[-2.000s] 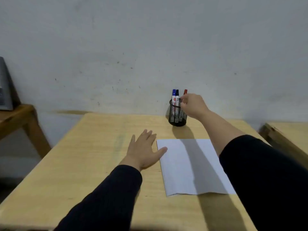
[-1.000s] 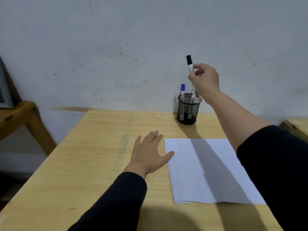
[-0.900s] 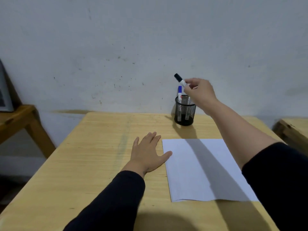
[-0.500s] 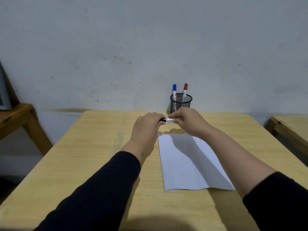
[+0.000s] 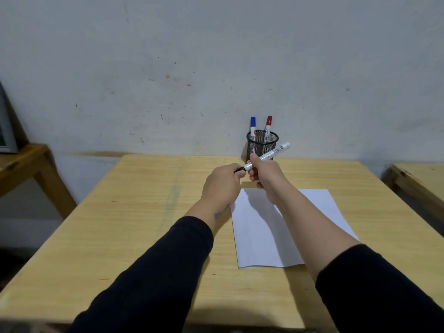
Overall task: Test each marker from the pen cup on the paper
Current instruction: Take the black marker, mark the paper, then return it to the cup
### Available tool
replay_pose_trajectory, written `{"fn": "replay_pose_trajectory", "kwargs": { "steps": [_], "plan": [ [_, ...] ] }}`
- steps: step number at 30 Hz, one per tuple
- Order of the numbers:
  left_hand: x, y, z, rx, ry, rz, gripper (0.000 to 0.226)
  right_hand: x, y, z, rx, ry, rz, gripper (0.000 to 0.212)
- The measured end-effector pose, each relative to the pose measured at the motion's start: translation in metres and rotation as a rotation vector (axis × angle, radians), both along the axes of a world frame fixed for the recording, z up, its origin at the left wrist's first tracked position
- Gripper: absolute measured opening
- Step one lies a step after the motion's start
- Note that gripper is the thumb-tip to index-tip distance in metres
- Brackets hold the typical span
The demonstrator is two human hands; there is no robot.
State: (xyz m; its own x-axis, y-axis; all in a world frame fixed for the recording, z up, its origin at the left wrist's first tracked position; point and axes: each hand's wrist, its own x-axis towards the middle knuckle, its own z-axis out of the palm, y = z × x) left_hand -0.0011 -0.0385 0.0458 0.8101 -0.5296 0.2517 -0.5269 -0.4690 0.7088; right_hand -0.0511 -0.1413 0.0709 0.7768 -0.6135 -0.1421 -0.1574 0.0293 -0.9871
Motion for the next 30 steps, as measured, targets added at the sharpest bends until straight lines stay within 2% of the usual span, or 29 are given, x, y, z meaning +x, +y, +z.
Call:
{"fn": "replay_pose_trajectory", "kwargs": {
  "steps": [5, 9, 13, 15, 17, 20, 22, 26, 30],
  "plan": [
    [0.009, -0.007, 0.009, 0.067, 0.244, -0.060, 0.026, 0.007, -0.004, -0.008, -0.032, -0.017, 0.057, 0.031],
    [0.022, 0.001, 0.008, 0.019, 0.434, -0.069, 0.038, 0.013, -0.019, -0.016, 0.096, -0.049, -0.006, 0.033],
    [0.035, 0.018, -0.014, 0.247, 0.143, -0.003, 0.022, 0.011, -0.031, -0.026, -0.123, -0.010, -0.004, 0.030],
    [0.038, 0.021, -0.028, 0.361, -0.023, 0.033, 0.023, 0.014, -0.024, -0.033, -0.141, -0.057, -0.006, 0.026],
    [0.038, 0.023, -0.039, 0.386, -0.127, 0.073, 0.028, 0.019, -0.015, -0.038, -0.073, -0.124, -0.013, 0.018],
    [0.037, 0.027, -0.056, 0.344, -0.187, 0.082, 0.039, 0.025, -0.006, -0.044, 0.066, -0.218, -0.003, 0.009],
    [0.034, 0.030, -0.063, 0.344, -0.218, 0.064, 0.051, 0.027, -0.004, -0.049, 0.074, -0.252, -0.018, 0.009],
    [0.036, 0.031, -0.065, 0.463, -0.164, 0.001, 0.075, 0.031, -0.005, -0.064, -0.169, -0.164, -0.072, 0.019],
    [0.038, 0.029, -0.064, 0.513, -0.142, -0.025, 0.079, 0.030, -0.007, -0.073, -0.345, -0.093, -0.069, 0.025]
  ]
}}
